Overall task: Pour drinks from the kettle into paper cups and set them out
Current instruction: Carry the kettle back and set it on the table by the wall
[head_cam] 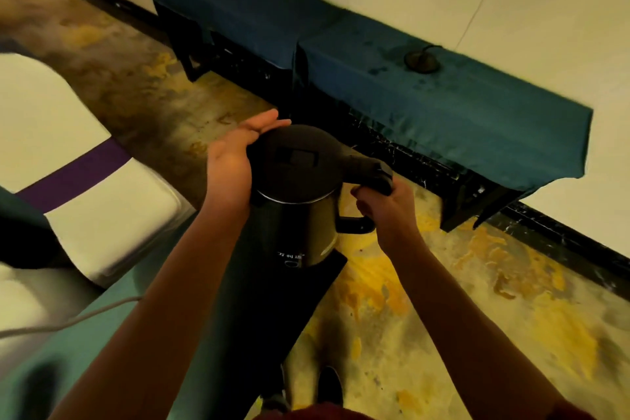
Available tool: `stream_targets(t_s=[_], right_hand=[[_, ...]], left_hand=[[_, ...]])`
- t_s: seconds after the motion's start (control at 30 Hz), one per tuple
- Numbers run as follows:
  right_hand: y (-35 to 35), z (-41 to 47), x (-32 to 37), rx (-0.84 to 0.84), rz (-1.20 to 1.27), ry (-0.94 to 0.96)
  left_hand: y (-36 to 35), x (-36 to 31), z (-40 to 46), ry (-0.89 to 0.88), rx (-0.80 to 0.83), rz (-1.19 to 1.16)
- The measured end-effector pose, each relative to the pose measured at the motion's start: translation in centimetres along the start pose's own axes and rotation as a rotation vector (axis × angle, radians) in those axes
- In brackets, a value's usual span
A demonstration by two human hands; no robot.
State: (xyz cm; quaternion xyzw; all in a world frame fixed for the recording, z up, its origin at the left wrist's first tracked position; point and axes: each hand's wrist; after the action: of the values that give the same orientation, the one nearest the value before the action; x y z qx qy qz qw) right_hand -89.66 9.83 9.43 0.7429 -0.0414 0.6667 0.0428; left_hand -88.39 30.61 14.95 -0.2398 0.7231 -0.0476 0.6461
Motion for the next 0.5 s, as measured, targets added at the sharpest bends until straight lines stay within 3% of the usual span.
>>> stream_targets(t_s=[0.13, 0.33, 0.5], right_hand=[[4.1, -1.2, 1.1, -0.023, 0.006, 0.045], [9.6, -3.2, 3.0, -0.089, 0.033, 0.11], [12.6, -4.4, 4.2, -0.182, 0.053, 0.108]], left_hand=[[-4.9, -0.7, -2.3, 0.049, 0.018, 0.005], [-9.7, 0.9, -4.2, -0.025, 0.149, 0.097], [-13.2, 1.6, -4.2, 0.015, 0.28, 0.071]])
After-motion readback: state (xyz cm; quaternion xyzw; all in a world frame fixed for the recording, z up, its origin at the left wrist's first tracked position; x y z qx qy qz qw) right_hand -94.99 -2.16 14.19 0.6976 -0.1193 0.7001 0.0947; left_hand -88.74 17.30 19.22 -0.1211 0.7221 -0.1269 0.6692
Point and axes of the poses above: each hand's wrist, its own z-axis towards the middle knuckle, its own y-axis out of the back of the hand, x = y × z, and after that the axes turned 1 degree about -y, right-handed
